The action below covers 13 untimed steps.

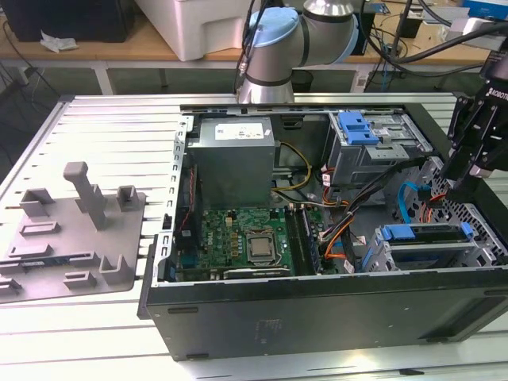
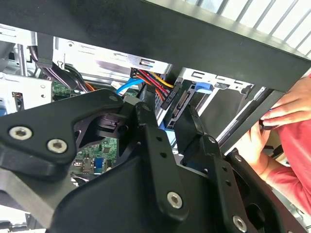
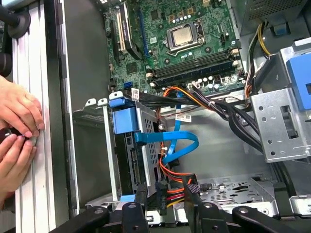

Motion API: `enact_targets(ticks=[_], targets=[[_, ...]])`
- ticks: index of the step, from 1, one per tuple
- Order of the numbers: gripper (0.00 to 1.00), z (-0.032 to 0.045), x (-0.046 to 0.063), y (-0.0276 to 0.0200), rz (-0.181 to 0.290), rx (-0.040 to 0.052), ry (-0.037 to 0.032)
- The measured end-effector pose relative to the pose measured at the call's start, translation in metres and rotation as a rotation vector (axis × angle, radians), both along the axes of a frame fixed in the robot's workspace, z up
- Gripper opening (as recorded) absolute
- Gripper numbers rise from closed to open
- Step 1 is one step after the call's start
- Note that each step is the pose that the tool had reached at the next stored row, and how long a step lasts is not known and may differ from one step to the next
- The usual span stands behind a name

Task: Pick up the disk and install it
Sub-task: 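Insert the first disk wire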

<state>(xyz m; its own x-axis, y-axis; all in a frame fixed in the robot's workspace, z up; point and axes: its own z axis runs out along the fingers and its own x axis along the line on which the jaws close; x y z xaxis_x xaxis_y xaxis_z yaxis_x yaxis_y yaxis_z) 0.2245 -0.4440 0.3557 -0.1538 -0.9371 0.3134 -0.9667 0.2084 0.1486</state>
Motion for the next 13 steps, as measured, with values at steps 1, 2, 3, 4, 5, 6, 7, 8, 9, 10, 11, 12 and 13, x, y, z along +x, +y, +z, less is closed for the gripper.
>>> enact_targets(ticks=[1, 2, 3, 4, 5, 6, 7, 8, 9, 10, 11, 12, 13], targets=[[0.44, 0.0, 0.0, 0.0, 0.0, 0.0, 0.0], [0.44, 0.0, 0.0002, 0.0001, -0.001, -0.0017, 0.0], [0.44, -0.0001, 0.0004, 0.0001, -0.002, -0.0059, 0.0001], [0.44, -0.0003, 0.0014, 0.0, -0.003, -0.0254, 0.0019], [0.44, -0.0004, 0.0022, 0.0001, -0.003, -0.0409, 0.003], [0.44, -0.0005, 0.0028, 0.0002, -0.003, -0.0564, 0.0036], [0.44, -0.0007, 0.0031, 0.0005, -0.003, -0.0717, 0.0039], [0.44, -0.001, 0.0031, 0.0009, -0.003, -0.0839, 0.004], [0.44, -0.0015, 0.0031, 0.0017, -0.003, -0.0923, 0.004], [0.44, -0.002, 0.0032, 0.0029, -0.003, -0.0969, 0.004], [0.44, -0.0028, 0.0031, 0.0043, -0.003, -0.1026, 0.004], [0.44, -0.0037, 0.0031, 0.0057, -0.003, -0.108, 0.004], [0.44, -0.0047, 0.0031, 0.0075, -0.003, -0.1133, 0.004]])
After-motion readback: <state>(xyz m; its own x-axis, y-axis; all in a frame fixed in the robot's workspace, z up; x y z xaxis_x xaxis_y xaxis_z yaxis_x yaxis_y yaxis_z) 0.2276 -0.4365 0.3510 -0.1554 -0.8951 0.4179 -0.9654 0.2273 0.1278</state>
